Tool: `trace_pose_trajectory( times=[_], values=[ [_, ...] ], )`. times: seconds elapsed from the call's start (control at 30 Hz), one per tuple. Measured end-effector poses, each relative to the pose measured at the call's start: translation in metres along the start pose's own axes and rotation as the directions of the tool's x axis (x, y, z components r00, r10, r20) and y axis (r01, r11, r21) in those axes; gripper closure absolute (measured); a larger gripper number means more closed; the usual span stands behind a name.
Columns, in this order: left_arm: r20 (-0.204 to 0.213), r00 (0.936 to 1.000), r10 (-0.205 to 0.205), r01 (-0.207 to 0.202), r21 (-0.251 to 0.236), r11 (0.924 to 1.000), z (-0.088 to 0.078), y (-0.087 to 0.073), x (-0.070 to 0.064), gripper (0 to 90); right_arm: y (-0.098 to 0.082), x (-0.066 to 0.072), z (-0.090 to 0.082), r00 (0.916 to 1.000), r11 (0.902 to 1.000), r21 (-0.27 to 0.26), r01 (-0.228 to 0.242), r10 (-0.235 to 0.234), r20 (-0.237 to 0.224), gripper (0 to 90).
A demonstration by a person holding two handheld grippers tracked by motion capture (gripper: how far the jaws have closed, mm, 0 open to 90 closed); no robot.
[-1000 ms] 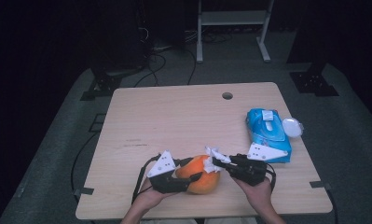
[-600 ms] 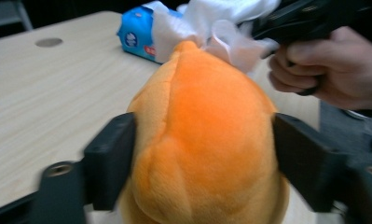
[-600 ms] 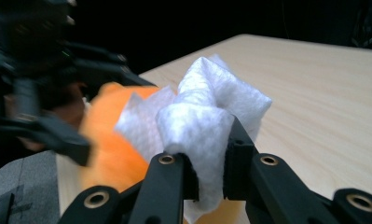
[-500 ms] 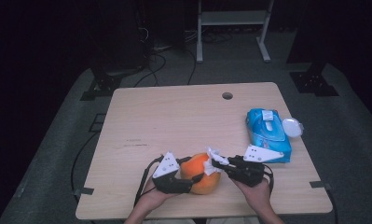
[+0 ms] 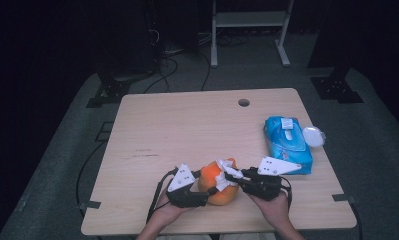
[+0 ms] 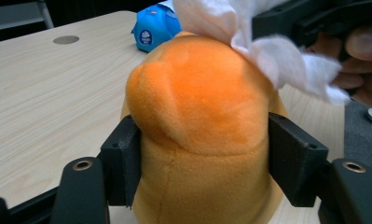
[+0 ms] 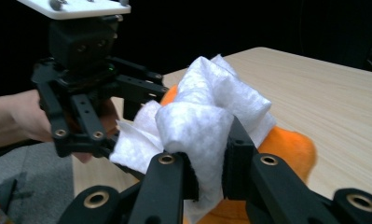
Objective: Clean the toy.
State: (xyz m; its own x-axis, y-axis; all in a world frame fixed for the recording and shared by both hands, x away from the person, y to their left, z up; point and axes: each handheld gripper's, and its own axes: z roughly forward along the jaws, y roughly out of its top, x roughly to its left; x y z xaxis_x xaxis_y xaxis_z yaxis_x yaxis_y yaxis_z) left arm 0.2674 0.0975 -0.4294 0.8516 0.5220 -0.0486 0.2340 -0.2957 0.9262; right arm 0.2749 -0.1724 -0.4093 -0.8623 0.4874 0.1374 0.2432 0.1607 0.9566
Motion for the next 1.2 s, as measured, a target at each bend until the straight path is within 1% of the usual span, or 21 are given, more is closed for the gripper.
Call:
trace_pose_trajectory(
  times=[0.07,0.13,0.17,0.2,0.27,0.33,0.4,0.47,0.5,0.53,0.6,0.73,0.8,0.87,0.93,0.97,1.0,1.03,1.1,1.17,1.2],
  values=[
    [0.006,0.9999,-0.01,0.01,-0.005,0.9999,-0.001,-0.001,0.001,35.0,-0.003,-0.01,-0.004,0.9988,0.9997,0.003,-0.026,0.026,0.043,78.8],
    [0.012,0.9995,-0.028,0.028,-0.01,0.9996,0.0,-0.001,0.001,30.5,-0.007,-0.018,-0.008,0.9961,0.9987,0.014,-0.049,0.047,0.074,78.8],
    [0.009,0.9994,-0.033,0.033,-0.01,0.9994,0.001,-0.001,0.001,26.7,-0.008,-0.019,-0.009,0.9951,0.9973,0.011,-0.072,0.071,0.069,78.8],
    [0.002,0.9991,-0.043,0.043,-0.008,0.999,0.003,-0.001,0.001,22.3,-0.008,-0.017,-0.009,0.9952,0.997,0.006,-0.077,0.077,0.06,78.8],
    [-0.007,0.9987,-0.051,0.051,-0.013,0.9986,0.006,-0.002,0.001,19.3,-0.006,-0.007,-0.005,0.9985,0.9987,0.004,-0.051,0.051,0.018,78.8],
    [-0.029,0.9992,-0.029,0.029,-0.017,0.9994,0.004,-0.002,-0.001,27.6,-0.002,0.002,0.0,0.9999,0.9998,0.016,-0.011,0.011,-0.009,78.8],
    [-0.054,0.9984,-0.019,0.016,-0.039,0.9991,0.001,0.001,-0.003,36.3,0.002,0.001,0.0,1.0,0.9998,0.021,0.002,-0.003,0.004,78.9],
    [-0.094,0.9955,0.005,-0.01,-0.052,0.9986,-0.001,0.003,-0.005,38.8,0.001,-0.008,-0.005,0.9989,0.9996,0.014,-0.024,0.024,0.04,78.8],
    [-0.112,0.9936,0.012,-0.018,-0.054,0.9984,-0.001,0.004,-0.005,38.8,-0.001,-0.012,-0.006,0.9972,0.999,0.025,-0.036,0.034,0.067,78.8],
    [-0.114,0.9934,0.014,-0.02,-0.051,0.9985,-0.001,0.004,-0.005,38.5,-0.004,-0.016,-0.006,0.9959,0.998,0.036,-0.053,0.05,0.076,78.8],
    [-0.089,0.9959,0.011,-0.015,-0.04,0.9991,0.001,0.002,-0.005,35.3,-0.009,-0.016,-0.005,0.9955,0.9961,0.038,-0.079,0.077,0.056,78.8],
    [-0.051,0.9971,0.055,-0.056,-0.02,0.9982,0.004,-0.001,-0.014,34.8,-0.001,0.001,0.001,0.9999,0.9998,0.017,-0.013,0.013,-0.009,78.8],
    [-0.02,0.9967,0.078,-0.079,-0.014,0.9968,0.004,-0.001,-0.017,34.3,0.003,0.002,0.0,1.0,0.9998,0.019,0.004,-0.004,-0.001,78.8],
    [0.02,0.9972,0.072,-0.071,-0.024,0.9972,0.003,0.0,-0.015,31.1,0.0,-0.005,-0.002,0.9996,0.9996,0.015,-0.025,0.024,0.012,78.7],
    [0.042,0.9985,0.037,-0.034,-0.06,0.9976,-0.001,0.001,-0.011,27.3,-0.005,-0.011,-0.005,0.9984,0.999,0.026,-0.037,0.036,0.044,78.8],
    [0.027,0.9995,0.014,-0.013,-0.059,0.9982,-0.001,0.003,-0.009,23.6,-0.006,-0.013,-0.006,0.9979,0.9987,0.025,-0.044,0.043,0.049,78.8],
    [0.006,1.0,0.008,-0.007,-0.046,0.9989,0.0,0.003,-0.008,19.7,-0.007,-0.014,-0.008,0.9976,0.9982,0.021,-0.056,0.055,0.04,78.9],
    [0.003,1.0,0.009,-0.009,-0.035,0.9994,0.002,0.002,-0.008,19.3,-0.006,-0.013,-0.008,0.9978,0.9979,0.018,-0.063,0.062,0.023,78.9],
    [0.02,0.9996,0.02,-0.02,-0.022,0.9996,0.005,-0.003,-0.009,22.7,-0.003,-0.004,-0.004,0.9987,0.9989,0.019,-0.042,0.043,-0.028,78.9],
    [0.039,0.9974,0.061,-0.06,-0.019,0.998,0.005,-0.005,-0.011,32.4,0.002,0.005,0.0,0.999,0.9996,0.028,-0.003,0.005,-0.045,78.8],
    [0.047,0.9959,0.077,-0.076,-0.019,0.9969,0.004,-0.005,-0.012,35.4,0.004,0.006,0.0,0.9986,0.9997,0.023,0.001,0.0,-0.053,78.9]
  ],
)
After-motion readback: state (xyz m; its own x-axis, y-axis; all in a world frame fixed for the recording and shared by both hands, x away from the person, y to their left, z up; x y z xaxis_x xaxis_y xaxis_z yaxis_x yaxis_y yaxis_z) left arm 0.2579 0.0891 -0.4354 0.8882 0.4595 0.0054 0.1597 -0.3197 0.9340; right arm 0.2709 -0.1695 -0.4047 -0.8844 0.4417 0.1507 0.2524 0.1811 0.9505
